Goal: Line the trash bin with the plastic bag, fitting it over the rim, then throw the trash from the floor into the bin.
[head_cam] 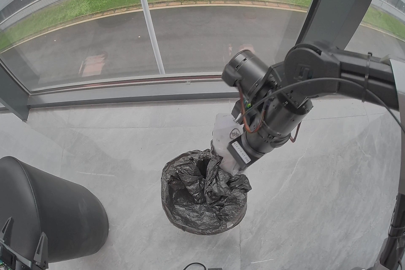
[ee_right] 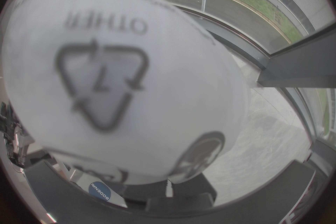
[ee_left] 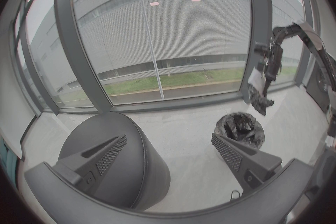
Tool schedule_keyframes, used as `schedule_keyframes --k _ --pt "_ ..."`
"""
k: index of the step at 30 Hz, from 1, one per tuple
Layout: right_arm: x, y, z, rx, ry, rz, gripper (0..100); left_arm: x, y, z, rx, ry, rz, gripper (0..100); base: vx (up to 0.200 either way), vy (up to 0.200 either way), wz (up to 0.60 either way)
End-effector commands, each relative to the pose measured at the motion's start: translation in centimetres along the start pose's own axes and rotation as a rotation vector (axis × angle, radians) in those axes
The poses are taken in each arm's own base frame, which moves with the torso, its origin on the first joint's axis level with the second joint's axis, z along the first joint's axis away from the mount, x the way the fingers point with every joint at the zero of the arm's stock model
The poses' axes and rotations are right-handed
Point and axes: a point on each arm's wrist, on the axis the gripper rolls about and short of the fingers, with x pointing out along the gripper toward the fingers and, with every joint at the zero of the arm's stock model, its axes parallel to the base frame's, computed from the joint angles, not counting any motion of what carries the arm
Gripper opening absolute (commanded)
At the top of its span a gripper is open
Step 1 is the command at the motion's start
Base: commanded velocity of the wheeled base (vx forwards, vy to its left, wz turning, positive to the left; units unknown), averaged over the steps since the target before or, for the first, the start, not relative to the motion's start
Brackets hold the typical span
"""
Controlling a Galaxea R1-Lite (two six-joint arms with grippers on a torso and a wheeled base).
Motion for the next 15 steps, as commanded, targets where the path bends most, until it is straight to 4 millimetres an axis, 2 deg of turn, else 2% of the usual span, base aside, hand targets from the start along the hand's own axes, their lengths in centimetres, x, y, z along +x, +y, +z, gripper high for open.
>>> schedule_keyframes --k 1,9,15 --pt "4.2 3.5 -0.2 -0.088 0.077 -0.035 0 -0.1 -0.1 -0.8 -0.086 -0.046 0.042 100 0.000 0.000 0.00" --pt "5.6 6.5 -0.4 -0.174 0.071 -0.045 0 -0.2 -0.2 -0.8 -0.114 -0.058 -0.007 100 0.000 0.000 0.00" --pt "7.2 7.5 -0.1 -0.192 0.041 -0.056 0 -0.2 -0.2 -0.8 -0.120 -0.059 -0.040 100 0.000 0.000 0.00"
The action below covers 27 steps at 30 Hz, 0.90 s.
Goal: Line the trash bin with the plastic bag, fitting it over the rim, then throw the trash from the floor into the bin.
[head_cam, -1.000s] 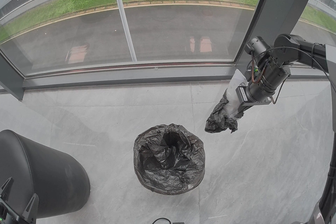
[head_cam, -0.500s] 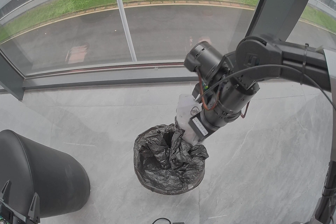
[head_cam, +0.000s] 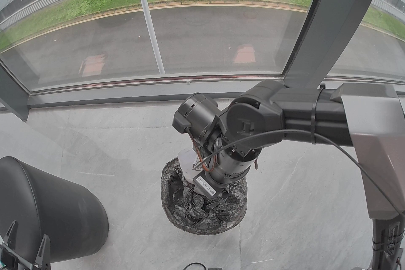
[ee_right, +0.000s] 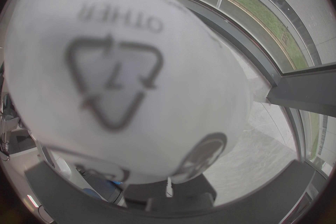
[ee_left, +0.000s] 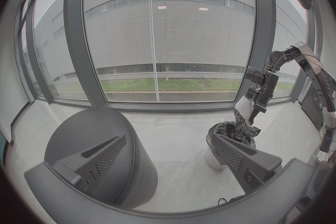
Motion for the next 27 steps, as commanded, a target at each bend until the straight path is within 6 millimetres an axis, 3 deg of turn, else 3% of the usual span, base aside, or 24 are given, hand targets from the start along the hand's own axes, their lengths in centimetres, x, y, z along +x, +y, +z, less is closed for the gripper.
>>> schedule_keyframes --k 1,13,19,27 --pt "1.8 1.0 0.0 -0.020 0.027 -0.007 0 -0.1 0.0 0.0 -0.006 -0.018 0.001 100 0.000 0.000 0.00" --pt "5.3 1.6 0.0 -0.069 0.057 -0.039 0 0.0 0.0 -0.4 -0.046 -0.017 0.005 100 0.000 0.000 0.00" --pt "8.4 2.2 0.2 -0.112 0.041 -0.121 0 0.0 0.0 -0.4 -0.052 -0.015 0.005 100 0.000 0.000 0.00" --pt "9.7 2.1 0.3 -0.117 0.026 -0.127 0 0.0 0.0 -0.4 -0.040 -0.018 0.005 100 0.000 0.000 0.00"
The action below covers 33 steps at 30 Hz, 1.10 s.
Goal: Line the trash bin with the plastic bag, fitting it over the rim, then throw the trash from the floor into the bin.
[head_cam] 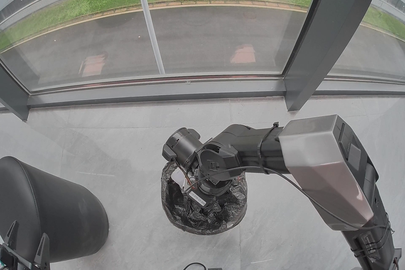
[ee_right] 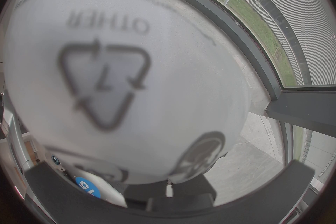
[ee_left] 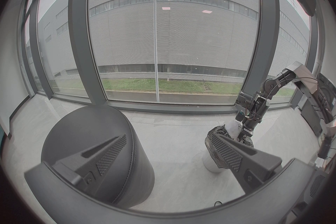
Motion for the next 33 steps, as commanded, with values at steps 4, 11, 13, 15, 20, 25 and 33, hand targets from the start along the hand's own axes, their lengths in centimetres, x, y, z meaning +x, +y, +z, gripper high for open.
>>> schedule_keyframes --k 4,11,13,15,20,25,33 --pt "1.6 0.3 -0.2 0.000 0.019 -0.003 0 -0.1 0.0 -0.3 0.004 -0.007 0.001 100 0.000 0.000 0.00" --pt "3.3 0.2 0.1 -0.006 -0.015 -0.010 0 -0.1 0.0 -0.3 0.003 -0.007 0.001 100 0.000 0.000 0.00" --pt "3.7 0.2 0.0 -0.006 -0.007 -0.011 0 -0.1 0.0 -0.3 0.004 -0.007 0.001 100 0.000 0.000 0.00" --pt "3.8 0.1 -0.1 -0.005 -0.006 -0.012 0 -0.1 0.0 -0.3 0.004 -0.007 0.001 100 0.000 0.000 0.00" --pt "3.9 -0.3 -0.1 0.006 -0.005 -0.015 100 -0.1 0.0 -0.3 0.004 -0.007 0.001 100 0.000 0.000 0.00" --pt "3.9 -0.3 0.1 0.015 -0.019 -0.018 100 -0.1 0.0 -0.3 0.004 -0.007 0.001 100 0.000 0.000 0.00" --pt "3.5 0.3 0.7 0.017 -0.073 -0.017 100 -0.1 0.0 -0.3 0.004 -0.007 0.001 100 0.000 0.000 0.00"
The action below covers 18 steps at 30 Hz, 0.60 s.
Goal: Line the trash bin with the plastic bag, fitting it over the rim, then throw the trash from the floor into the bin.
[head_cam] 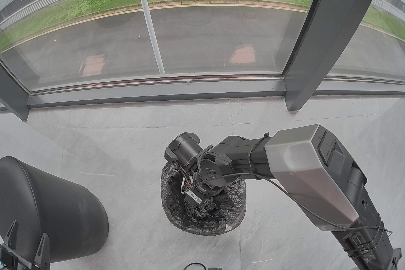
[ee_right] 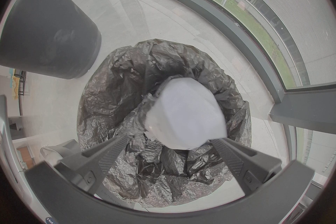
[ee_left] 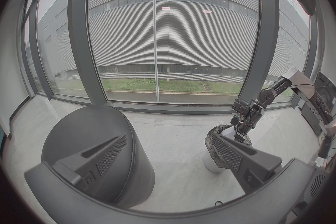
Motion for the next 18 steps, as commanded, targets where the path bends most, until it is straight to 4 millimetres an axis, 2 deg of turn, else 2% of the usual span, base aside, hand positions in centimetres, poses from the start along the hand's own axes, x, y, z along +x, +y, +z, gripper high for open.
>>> schedule_keyframes --k 1,7,15,16,18 --pt "-0.4 0.3 0.2 -0.009 -0.014 0.003 100 -0.1 0.0 -0.3 -0.001 -0.007 0.000 100 0.000 0.000 0.00" --pt "-2.4 0.3 0.8 -0.015 -0.054 0.002 100 -0.1 0.0 -0.3 -0.001 -0.007 0.000 100 0.000 0.000 0.00" --pt "-3.2 0.1 1.1 -0.015 -0.067 -0.050 100 -0.1 0.0 -0.3 -0.001 -0.007 0.000 100 0.000 0.000 0.00" --pt "-3.2 0.1 1.1 -0.015 -0.067 -0.050 0 -0.1 0.0 -0.3 -0.001 -0.007 0.000 100 0.000 0.000 0.00" --pt "-3.2 0.1 1.1 -0.016 -0.067 -0.050 0 -0.1 0.0 -0.3 -0.001 -0.007 0.000 100 0.000 0.000 0.00"
